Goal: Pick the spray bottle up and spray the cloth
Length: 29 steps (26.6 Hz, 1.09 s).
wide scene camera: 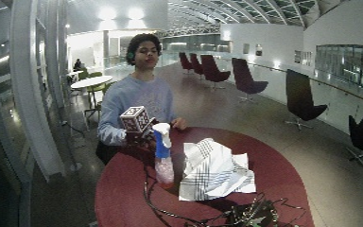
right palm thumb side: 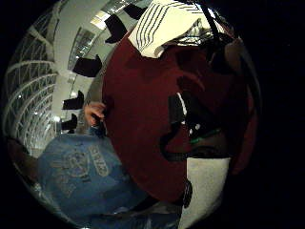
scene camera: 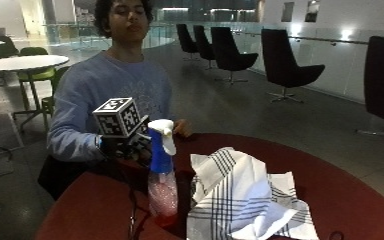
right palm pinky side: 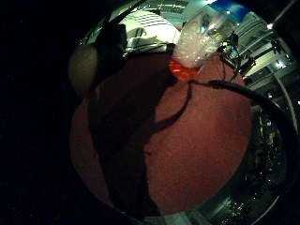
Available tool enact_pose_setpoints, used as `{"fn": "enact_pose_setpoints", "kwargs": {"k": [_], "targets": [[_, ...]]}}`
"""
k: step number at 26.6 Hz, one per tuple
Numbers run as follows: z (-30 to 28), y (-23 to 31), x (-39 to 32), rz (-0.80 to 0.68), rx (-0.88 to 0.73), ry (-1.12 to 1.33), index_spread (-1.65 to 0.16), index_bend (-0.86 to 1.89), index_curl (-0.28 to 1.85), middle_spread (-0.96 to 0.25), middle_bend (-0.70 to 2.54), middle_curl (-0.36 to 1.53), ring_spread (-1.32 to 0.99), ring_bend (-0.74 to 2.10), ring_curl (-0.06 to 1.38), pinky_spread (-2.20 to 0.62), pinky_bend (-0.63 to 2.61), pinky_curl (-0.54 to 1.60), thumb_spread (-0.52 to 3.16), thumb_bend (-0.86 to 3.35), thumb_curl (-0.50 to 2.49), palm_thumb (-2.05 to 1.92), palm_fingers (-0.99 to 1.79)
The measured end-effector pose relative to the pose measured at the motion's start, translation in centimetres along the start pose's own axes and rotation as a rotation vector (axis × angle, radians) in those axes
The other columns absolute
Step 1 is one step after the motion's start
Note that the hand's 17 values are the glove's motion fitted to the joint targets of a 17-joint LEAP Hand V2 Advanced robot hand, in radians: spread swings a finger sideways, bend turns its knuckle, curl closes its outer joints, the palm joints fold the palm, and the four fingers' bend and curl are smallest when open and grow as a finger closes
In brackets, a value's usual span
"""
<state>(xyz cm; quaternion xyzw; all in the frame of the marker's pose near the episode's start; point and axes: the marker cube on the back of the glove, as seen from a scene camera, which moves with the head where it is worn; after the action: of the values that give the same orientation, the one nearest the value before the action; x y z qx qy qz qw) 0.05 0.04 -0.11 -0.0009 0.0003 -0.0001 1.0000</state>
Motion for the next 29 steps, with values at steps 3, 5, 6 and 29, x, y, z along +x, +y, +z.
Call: {"fn": "enact_pose_setpoints", "kwargs": {"k": [3, 5, 6, 29], "targets": [[-0.3, -0.1, 0.1, 0.009, 0.012, -0.008, -0.17, 0.37, 0.15, -0.03, 0.38, 0.15, -0.01, 0.35, 0.13, 0.11, 0.16, 0.07, 0.54, 0.35, 0.13, 0.54, 0.93], [-0.5, -0.1, 0.3, 0.023, 0.033, -0.023, -0.19, 0.37, 0.20, -0.04, 0.39, 0.18, -0.01, 0.36, 0.17, 0.13, 0.16, 0.10, 0.65, 0.36, 0.15, 0.57, 0.91], [-0.7, -0.1, 0.4, 0.031, 0.046, -0.033, -0.20, 0.37, 0.22, -0.04, 0.39, 0.19, -0.01, 0.36, 0.18, 0.14, 0.15, 0.11, 0.70, 0.36, 0.16, 0.58, 0.90], [-1.7, 0.5, 3.2, 0.205, 0.370, -0.870, -0.34, 0.10, 0.25, -0.02, 0.29, 0.31, 0.01, 0.31, 0.27, 0.19, 0.28, 0.26, 1.12, 0.20, 0.27, 0.61, 0.66]]}}
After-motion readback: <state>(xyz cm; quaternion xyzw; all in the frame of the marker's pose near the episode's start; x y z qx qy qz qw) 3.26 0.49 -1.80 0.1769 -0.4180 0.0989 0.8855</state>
